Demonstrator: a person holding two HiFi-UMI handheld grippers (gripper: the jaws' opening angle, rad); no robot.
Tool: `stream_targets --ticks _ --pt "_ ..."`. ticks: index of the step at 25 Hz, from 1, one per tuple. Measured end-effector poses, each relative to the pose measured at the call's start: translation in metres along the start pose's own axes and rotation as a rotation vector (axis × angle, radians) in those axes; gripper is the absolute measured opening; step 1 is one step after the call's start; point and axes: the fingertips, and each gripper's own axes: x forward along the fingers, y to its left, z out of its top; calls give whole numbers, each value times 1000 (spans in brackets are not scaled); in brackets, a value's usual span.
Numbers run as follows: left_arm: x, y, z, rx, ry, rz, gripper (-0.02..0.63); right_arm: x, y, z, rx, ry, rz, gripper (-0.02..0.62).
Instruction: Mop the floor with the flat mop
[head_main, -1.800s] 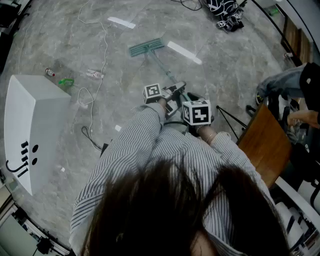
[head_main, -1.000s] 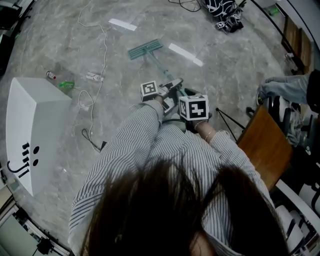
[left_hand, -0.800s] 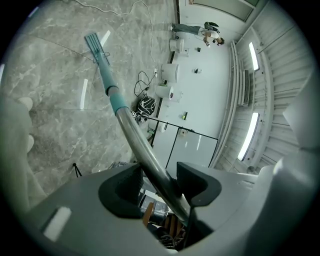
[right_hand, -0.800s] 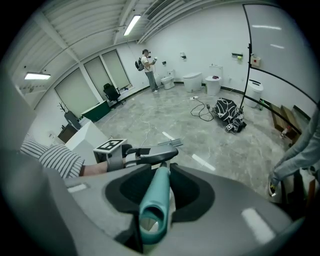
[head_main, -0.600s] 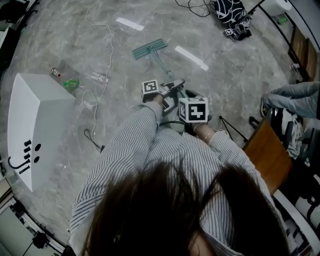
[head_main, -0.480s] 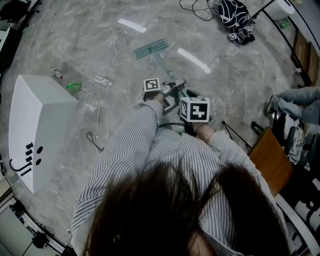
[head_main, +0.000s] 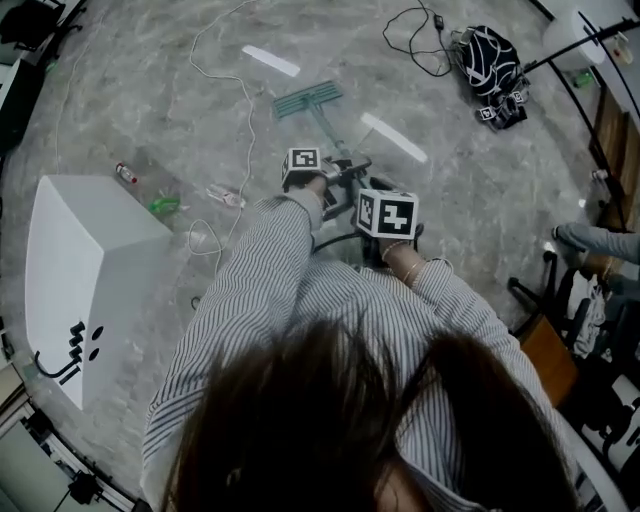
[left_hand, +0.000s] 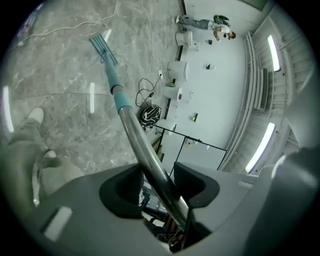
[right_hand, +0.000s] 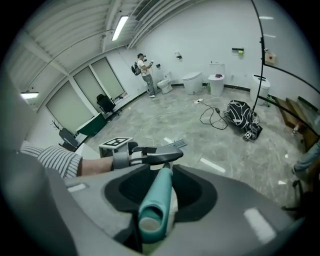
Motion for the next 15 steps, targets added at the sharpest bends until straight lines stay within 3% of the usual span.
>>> stream_targets --ticks 3,9,15 --pt "-5 -10 42 27 18 46 186 31 12 29 -12 27 12 133" --pt "1 -52 167 -22 -140 -58 184 108 25 128 -60 33 47 133" --pt "16 -105 279 -21 -184 -71 187 168 31 238 -105 64 92 133"
